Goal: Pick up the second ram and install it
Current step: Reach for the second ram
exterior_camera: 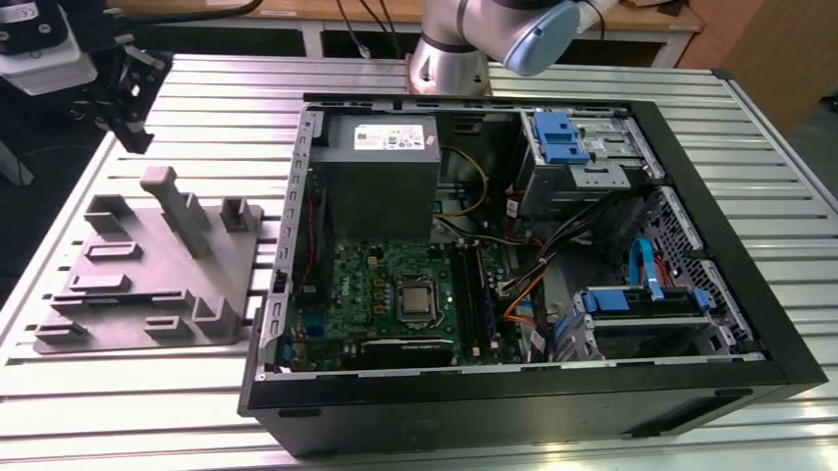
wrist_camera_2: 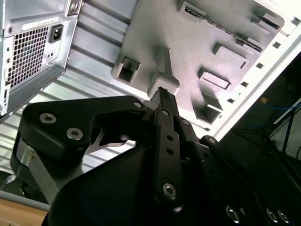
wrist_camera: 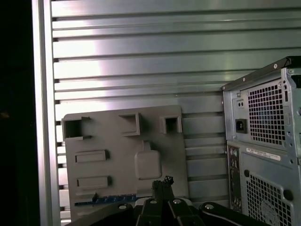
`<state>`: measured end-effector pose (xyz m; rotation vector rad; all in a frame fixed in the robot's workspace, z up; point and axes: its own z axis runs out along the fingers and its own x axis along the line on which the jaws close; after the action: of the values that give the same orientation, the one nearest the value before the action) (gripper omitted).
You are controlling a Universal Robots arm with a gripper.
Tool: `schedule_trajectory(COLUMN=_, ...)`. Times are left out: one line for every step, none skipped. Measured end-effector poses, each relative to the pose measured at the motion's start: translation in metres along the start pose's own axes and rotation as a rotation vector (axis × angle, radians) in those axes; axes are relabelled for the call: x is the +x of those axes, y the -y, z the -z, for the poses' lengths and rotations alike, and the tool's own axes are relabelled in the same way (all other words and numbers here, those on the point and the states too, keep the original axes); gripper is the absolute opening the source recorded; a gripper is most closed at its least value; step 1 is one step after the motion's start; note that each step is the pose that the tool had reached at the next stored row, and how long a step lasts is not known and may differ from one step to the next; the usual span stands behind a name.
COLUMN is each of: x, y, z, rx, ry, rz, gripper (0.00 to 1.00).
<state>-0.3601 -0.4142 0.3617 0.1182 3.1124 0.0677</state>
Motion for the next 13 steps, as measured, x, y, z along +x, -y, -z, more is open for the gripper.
schedule_trajectory(x=0.0009, y=0.0006, z=-0.0007, rx=0.0000, ry=0.0000, rz=0.000, gripper=0.10)
schedule_trajectory(x=0.0018, y=0.0011, z=-0.0013, rx=0.0000, ry=0.0000, rz=0.000, gripper=0.10)
schedule_trajectory(x=0.0026, y=0.0016, z=-0.0019, rx=0.0000, ry=0.0000, rz=0.000, gripper=0.10)
schedule_trajectory(x=0.0035, y=0.0021, z=-0.0024, rx=0.0001, ry=0.0000, rz=0.000, gripper=0.10)
schedule_trajectory(x=0.0043, y=0.0024, z=-0.0028, rx=0.0001, ry=-0.0001, rz=0.000, gripper=0.10)
schedule_trajectory(x=0.0050, y=0.0027, z=-0.0032, rx=0.0004, ry=-0.0001, rz=0.000, gripper=0.10)
schedule_trajectory(x=0.0057, y=0.0031, z=-0.0036, rx=0.0006, ry=0.0000, rz=0.000, gripper=0.10)
schedule_trajectory(x=0.0063, y=0.0035, z=-0.0040, rx=0.0007, ry=0.0000, rz=0.000, gripper=0.10)
schedule_trajectory(x=0.0071, y=0.0041, z=-0.0045, rx=0.0006, ry=0.0000, rz=0.000, gripper=0.10)
schedule_trajectory(x=0.0077, y=0.0047, z=-0.0049, rx=0.0007, ry=0.0000, rz=0.000, gripper=0.10)
schedule_trajectory(x=0.0083, y=0.0053, z=-0.0054, rx=0.0006, ry=0.0000, rz=0.000, gripper=0.10)
schedule_trajectory(x=0.0086, y=0.0061, z=-0.0058, rx=0.0006, ry=0.0000, rz=0.000, gripper=0.10)
schedule_trajectory(x=0.0089, y=0.0069, z=-0.0064, rx=0.0007, ry=0.0000, rz=0.000, gripper=0.10)
